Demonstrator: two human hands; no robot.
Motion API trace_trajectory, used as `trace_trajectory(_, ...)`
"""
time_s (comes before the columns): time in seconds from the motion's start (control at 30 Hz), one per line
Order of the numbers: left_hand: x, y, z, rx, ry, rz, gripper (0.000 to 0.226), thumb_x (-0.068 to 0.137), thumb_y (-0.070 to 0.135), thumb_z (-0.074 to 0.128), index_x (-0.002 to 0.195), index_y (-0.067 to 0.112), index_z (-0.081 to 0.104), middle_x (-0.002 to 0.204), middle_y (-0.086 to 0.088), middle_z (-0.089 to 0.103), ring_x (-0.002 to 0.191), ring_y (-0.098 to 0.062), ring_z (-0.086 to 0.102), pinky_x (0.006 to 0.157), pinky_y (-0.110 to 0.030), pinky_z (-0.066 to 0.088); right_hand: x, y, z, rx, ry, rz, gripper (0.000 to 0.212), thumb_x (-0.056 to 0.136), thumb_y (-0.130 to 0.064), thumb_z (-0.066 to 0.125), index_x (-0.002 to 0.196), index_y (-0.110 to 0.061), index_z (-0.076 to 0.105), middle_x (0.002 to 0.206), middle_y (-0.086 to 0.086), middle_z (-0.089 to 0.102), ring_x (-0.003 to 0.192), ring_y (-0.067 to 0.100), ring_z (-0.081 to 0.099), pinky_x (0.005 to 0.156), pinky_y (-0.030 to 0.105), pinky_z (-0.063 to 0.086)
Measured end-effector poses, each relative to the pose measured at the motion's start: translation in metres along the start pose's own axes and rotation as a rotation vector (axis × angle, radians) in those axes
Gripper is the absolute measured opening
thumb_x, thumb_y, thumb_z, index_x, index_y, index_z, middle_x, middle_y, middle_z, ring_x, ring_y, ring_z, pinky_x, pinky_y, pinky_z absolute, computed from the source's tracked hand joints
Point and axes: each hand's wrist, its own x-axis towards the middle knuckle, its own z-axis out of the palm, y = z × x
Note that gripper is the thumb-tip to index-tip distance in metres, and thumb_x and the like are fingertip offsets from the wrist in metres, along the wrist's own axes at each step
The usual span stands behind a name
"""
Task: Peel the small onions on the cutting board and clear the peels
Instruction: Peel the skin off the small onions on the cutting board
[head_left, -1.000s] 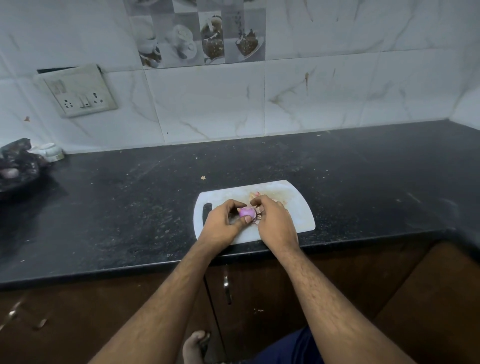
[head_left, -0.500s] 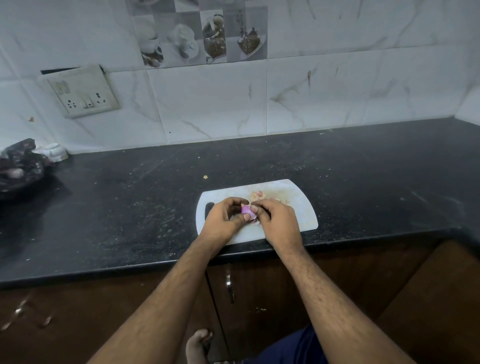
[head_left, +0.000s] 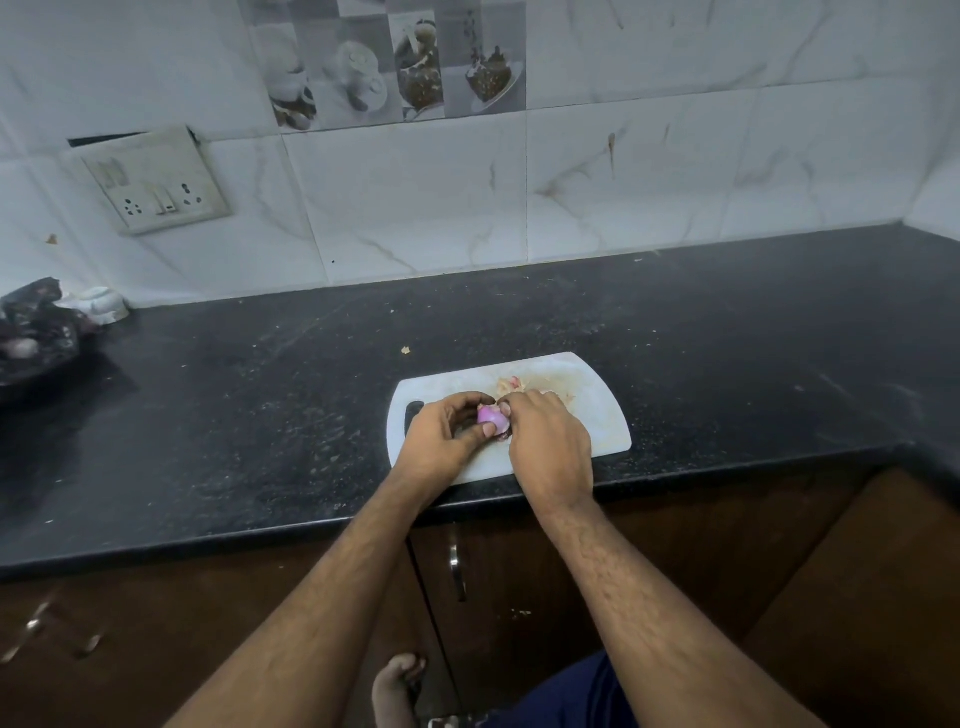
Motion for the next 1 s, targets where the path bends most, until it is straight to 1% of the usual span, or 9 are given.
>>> trace_trajectory(0.13,-0.002,0.001,0.002,-0.010,-0.012,0.021,0.033,0.088,0.012,0.080,0.118,0.024,0.070,0.116,0.006,0.077,0.114,-0.007,0.070,0.110,-0.038,0.052,0.001,0.002,-0.002,-0.005,-0.015,0.060,0.018,0.101,-0.021,0.054,0.112,-0.024,0.068,0.104,-0.008,0.070,0.094,0.012,0.056,0.066,0.029,0.044)
trace_trajectory(0.2,-0.004,0.001,0.001,-0.016,-0.025,0.025,0.035,0.087,0.007,0.079,0.119,0.020,0.069,0.118,0.003,0.076,0.116,-0.008,0.070,0.110,-0.037,0.051,0.003,0.002,-0.002,0.006,-0.031,0.085,0.020,0.102,-0.018,0.052,0.112,-0.023,0.067,0.104,-0.007,0.069,0.095,0.014,0.055,0.068,0.030,0.043)
trace_trajectory(0.4,-0.002,0.005,0.000,0.029,-0.031,-0.005,0.032,0.090,0.008,0.076,0.117,0.020,0.065,0.119,0.004,0.073,0.117,-0.010,0.068,0.111,-0.038,0.050,0.005,0.004,0.001,0.075,-0.052,0.184,0.023,0.099,-0.008,0.053,0.114,-0.017,0.067,0.103,-0.001,0.069,0.096,0.017,0.057,0.075,0.034,0.051)
trace_trajectory(0.6,-0.007,0.007,0.002,0.129,0.015,0.062,0.029,0.085,0.013,0.079,0.107,0.016,0.061,0.108,0.001,0.070,0.103,-0.011,0.067,0.092,-0.021,0.050,0.008,0.005,0.000,0.103,-0.088,0.209,0.021,0.100,-0.010,0.048,0.112,-0.017,0.064,0.103,-0.002,0.065,0.093,0.016,0.052,0.074,0.034,0.047)
trace_trajectory(0.73,-0.006,0.007,0.003,0.180,0.025,0.075,0.033,0.085,0.025,0.083,0.104,0.022,0.056,0.104,0.004,0.070,0.099,-0.007,0.066,0.083,-0.014,0.049,0.008,0.006,-0.002,0.179,-0.082,0.200,0.020,0.105,-0.025,0.046,0.108,-0.018,0.065,0.100,-0.003,0.066,0.092,0.017,0.057,0.076,0.040,0.052)
trace_trajectory(0.8,-0.006,0.004,0.003,0.145,0.028,0.072,0.034,0.090,0.019,0.079,0.114,0.023,0.055,0.110,0.002,0.071,0.105,-0.008,0.066,0.086,-0.013,0.047,0.010,0.006,-0.003,0.178,-0.093,0.219,0.020,0.105,-0.023,0.045,0.109,-0.018,0.063,0.102,-0.003,0.065,0.092,0.019,0.058,0.076,0.042,0.052)
trace_trajectory(0.9,-0.006,0.003,0.000,0.119,0.012,0.052,0.051,0.097,0.016,0.070,0.143,0.027,0.052,0.124,0.004,0.069,0.116,-0.004,0.063,0.100,-0.014,0.047,0.012,0.007,-0.002,0.156,-0.100,0.274,0.018,0.103,-0.016,0.045,0.109,-0.017,0.061,0.102,-0.001,0.063,0.091,0.020,0.059,0.076,0.042,0.053)
trace_trajectory(0.93,-0.005,0.003,-0.001,0.144,0.010,0.053,0.051,0.098,0.016,0.069,0.145,0.027,0.054,0.128,0.006,0.068,0.119,-0.004,0.062,0.106,-0.019,0.047,0.013,0.007,-0.002,0.167,-0.101,0.285,0.018,0.103,-0.016,0.045,0.110,-0.017,0.062,0.103,-0.001,0.064,0.092,0.021,0.059,0.077,0.042,0.053)
trace_trajectory(1.0,-0.003,0.002,-0.001,0.196,0.000,0.065,0.040,0.099,0.017,0.067,0.138,0.024,0.062,0.129,0.011,0.069,0.120,-0.003,0.062,0.112,-0.031,0.048,0.012,0.008,-0.001,0.225,-0.086,0.291,0.018,0.103,-0.015,0.048,0.113,-0.018,0.062,0.106,-0.002,0.064,0.098,0.019,0.060,0.081,0.042,0.054)
